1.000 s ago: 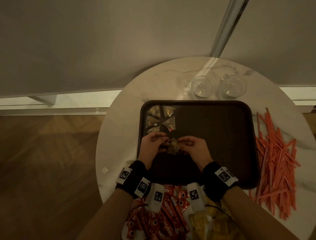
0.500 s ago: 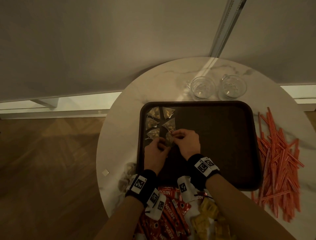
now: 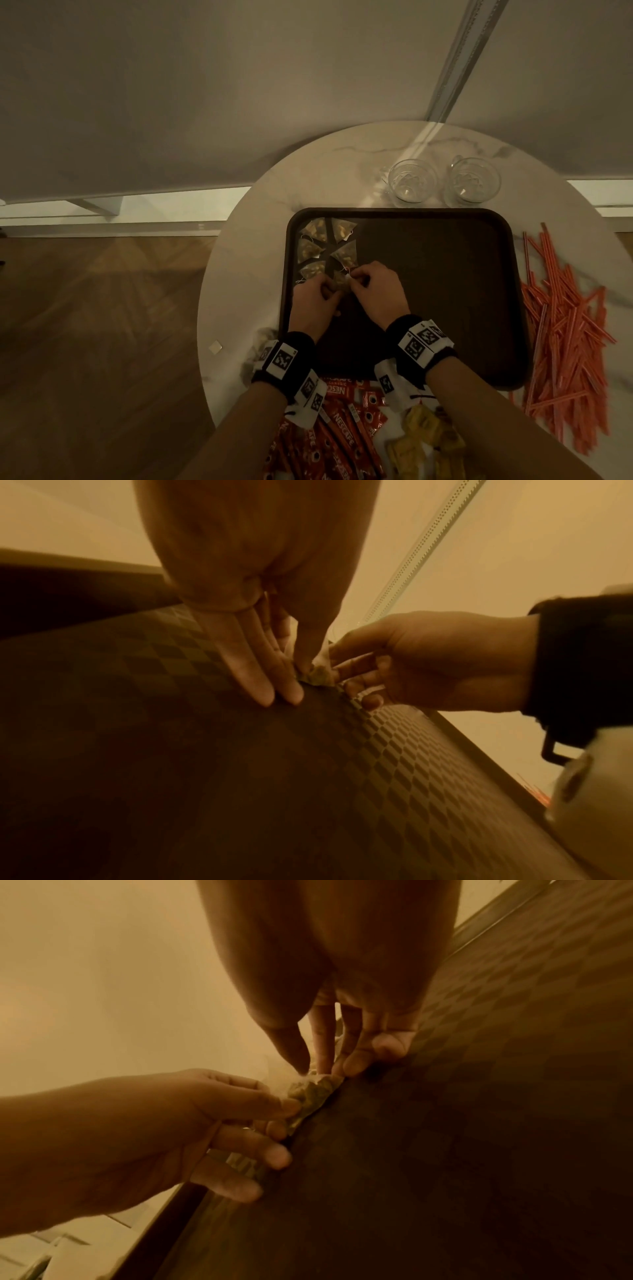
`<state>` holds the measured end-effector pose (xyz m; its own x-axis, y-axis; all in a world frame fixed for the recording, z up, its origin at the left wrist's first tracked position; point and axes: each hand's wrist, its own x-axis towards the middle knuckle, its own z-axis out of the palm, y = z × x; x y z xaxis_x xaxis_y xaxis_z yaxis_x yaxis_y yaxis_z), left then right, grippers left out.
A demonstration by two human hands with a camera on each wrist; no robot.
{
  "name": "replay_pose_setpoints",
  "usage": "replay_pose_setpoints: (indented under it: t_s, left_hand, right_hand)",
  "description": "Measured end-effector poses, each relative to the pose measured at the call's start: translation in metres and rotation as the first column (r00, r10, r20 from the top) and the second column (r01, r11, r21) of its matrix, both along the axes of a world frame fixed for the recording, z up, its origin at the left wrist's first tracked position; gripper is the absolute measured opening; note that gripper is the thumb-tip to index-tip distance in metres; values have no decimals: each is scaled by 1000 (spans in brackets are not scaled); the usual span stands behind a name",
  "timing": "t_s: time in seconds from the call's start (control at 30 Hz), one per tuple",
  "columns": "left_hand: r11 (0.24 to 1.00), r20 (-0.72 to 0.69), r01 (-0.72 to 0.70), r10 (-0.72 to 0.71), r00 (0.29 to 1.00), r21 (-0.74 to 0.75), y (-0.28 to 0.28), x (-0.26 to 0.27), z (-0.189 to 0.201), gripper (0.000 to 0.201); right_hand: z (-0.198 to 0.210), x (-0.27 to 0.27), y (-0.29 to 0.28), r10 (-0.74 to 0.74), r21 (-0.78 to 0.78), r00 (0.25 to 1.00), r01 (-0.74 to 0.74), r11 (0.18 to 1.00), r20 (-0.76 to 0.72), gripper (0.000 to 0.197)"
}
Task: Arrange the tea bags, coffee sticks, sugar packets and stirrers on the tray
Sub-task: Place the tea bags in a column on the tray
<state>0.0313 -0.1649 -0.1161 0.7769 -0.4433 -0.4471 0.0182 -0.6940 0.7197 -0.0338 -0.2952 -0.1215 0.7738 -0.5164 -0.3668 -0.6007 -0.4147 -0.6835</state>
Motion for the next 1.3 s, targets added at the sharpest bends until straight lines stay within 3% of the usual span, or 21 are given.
replay_pose_setpoints:
  t_s: [0.3,0.53,0.7,0.8,0.9,1.07,1.13,1.23,1.3]
  left_hand:
    - [994,-83,-100,95,992,-53,-6,-3,4,7]
    - [995,-90,-92,88,992,-41,-2,-8,3,15]
    - [996,-102,-67,61,993,-55,12,-14,23,32]
    - [993,-106,-60,50,993,-97,32,-14,40,21]
    - [988,-83,-97,88,993,-124,64,-15,54,12]
    - [960,17,-244,248,969,-136,135,-16,61,13]
    - [960,65,-268,274,960,-81,157,-19,54,15]
    - [978,160,-207,202,966,12,173,-24,46,18]
    - [993,215,-85,65,974,83,170,-26,43,39]
  right_hand:
    - [3,-16,-2,37,45,999,-37,998,-4,32]
    - [4,-12,0,86,59,996,-84,995,-30,46]
    - [9,-25,-6,32,16,998,-31,999,-49,49]
    - [18,-41,-6,15,38,997,-13,999,-74,46]
    - [34,-64,-2,110,36,985,-106,994,-136,43]
    - [60,-113,37,361,-101,912,-385,917,-195,59]
    - [59,-126,51,441,-125,834,-502,856,-332,71]
    - [52,-136,68,468,-68,726,-573,817,-503,80]
    - [51,-136,74,479,-25,705,-575,818,-523,82]
